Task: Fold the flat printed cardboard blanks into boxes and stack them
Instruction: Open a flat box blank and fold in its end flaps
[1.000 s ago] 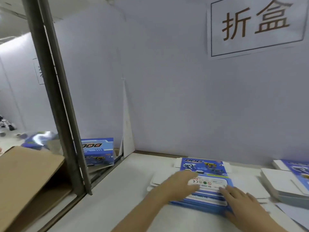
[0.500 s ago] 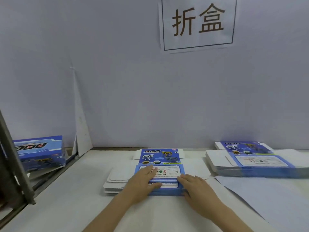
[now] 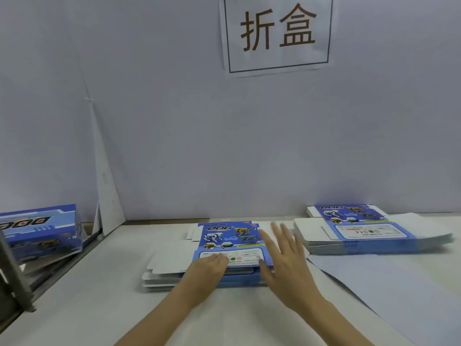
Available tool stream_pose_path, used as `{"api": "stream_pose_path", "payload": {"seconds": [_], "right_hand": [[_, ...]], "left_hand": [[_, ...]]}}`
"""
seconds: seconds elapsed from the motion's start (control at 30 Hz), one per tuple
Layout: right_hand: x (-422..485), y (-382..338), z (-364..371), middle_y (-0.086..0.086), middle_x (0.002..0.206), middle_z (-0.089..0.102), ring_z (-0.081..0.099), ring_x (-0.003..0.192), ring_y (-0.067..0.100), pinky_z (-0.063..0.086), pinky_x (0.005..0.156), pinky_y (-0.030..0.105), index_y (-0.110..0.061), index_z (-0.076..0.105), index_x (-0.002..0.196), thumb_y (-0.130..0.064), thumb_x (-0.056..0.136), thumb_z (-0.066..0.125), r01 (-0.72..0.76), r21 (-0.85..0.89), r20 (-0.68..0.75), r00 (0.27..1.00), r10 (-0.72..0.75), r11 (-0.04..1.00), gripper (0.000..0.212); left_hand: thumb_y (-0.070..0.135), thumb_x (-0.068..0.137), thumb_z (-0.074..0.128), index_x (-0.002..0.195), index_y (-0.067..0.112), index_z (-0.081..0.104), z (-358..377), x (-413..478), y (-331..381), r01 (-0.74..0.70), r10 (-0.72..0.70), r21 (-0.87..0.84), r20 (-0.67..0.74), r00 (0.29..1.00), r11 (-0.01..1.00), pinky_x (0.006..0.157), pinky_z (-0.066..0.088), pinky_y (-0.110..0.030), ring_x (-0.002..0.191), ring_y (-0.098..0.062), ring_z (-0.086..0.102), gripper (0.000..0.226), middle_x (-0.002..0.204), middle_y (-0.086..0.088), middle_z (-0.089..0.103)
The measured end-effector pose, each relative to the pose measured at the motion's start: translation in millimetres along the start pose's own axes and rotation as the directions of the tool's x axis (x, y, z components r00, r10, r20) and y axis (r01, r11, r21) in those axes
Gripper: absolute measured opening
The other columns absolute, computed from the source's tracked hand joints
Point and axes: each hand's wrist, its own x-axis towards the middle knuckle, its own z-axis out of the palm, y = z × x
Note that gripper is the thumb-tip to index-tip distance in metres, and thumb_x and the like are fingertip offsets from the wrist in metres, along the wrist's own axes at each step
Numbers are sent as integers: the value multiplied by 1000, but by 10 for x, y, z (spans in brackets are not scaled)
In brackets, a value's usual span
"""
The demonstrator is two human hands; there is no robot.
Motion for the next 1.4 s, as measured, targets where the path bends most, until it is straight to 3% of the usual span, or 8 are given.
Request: {"api": "stream_pose_path", "payload": {"seconds": [0.13, 0.3, 0.5, 0.7, 0.83, 1.0, 1.27, 1.4], "right_hand": [[55, 78, -321, 16, 155, 26, 17, 145, 27, 12, 118, 44, -7, 29, 148, -31, 92, 42, -63, 289, -447, 873, 192, 955, 62], [390, -2, -794, -6, 154, 29, 34, 137, 14, 33, 105, 19, -24, 17, 152, -32, 99, 46, -307, 803, -37, 830, 557, 511, 61], [501, -115, -1145, -12, 82, 70, 68, 73, 6, 49, 50, 15, -25, 56, 104, -31, 95, 52, -186, 908, -17, 879, 476, 376, 12], [449, -90, -1175, -16, 113, 65, 67, 99, 7, 59, 73, 26, -36, 40, 136, -69, 65, 65, -191, 896, 36, 931, 363, 401, 83], [455, -95, -1137, -12, 123, 61, 64, 108, 13, 54, 92, 40, -33, 22, 147, -75, 48, 59, -274, 887, 168, 941, 292, 372, 114], [397, -307, -1038, -6, 115, 58, 62, 98, -3, 53, 76, 15, -41, 61, 108, -66, 52, 64, -285, 882, 280, 958, 71, 375, 61], [422, 36, -1171, 0, 83, 76, 73, 69, 18, 53, 50, 23, -29, 75, 87, -41, 78, 59, -329, 936, 306, 936, 175, 123, 22], [443, 75, -1088, 7, 88, 76, 74, 75, 24, 55, 52, 25, -12, 64, 105, -35, 81, 58, -347, 931, 316, 921, 230, 111, 35]], "left_hand": [[5, 54, 91, 77, 14, 73, -410, 61, -148, 163, -253, -266, -351, 902, 950, 34, 40, -19, 42, -14, 58, 31, 56, 4, 64], [36, 94, 46, 92, 20, 61, -1152, 275, -238, 62, -706, -851, -389, 592, 521, 48, 44, -16, 56, -16, 56, 22, 64, 4, 60], [35, 91, 48, 141, 36, 40, -1192, 300, -13, -57, -747, -997, -74, 661, 49, 65, 53, -9, 101, 7, 61, 51, 114, 21, 63], [52, 84, 42, 144, 44, 33, -1088, 380, 150, -21, -693, -994, 61, 718, -109, 96, 51, -42, 124, -12, 52, 61, 135, 12, 53], [69, 85, 39, 142, 43, 37, -1072, 375, 221, 30, -672, -991, 110, 732, -130, 95, 51, -48, 121, -21, 56, 63, 135, 5, 56], [27, 95, 55, 131, 38, 40, -880, 602, 487, 142, -459, -989, 140, 877, -31, 96, 46, -18, 123, -7, 53, 41, 131, 12, 57], [62, 34, 88, 126, 31, 49, -931, 346, 93, 40, -562, -936, 243, 790, -348, 71, 59, -36, 94, -23, 70, 105, 108, 1, 71], [31, 42, 88, 103, 18, 65, -907, 294, 46, 35, -646, -948, 243, 724, -317, 54, 58, -32, 76, -27, 73, 67, 91, -5, 75]]}}
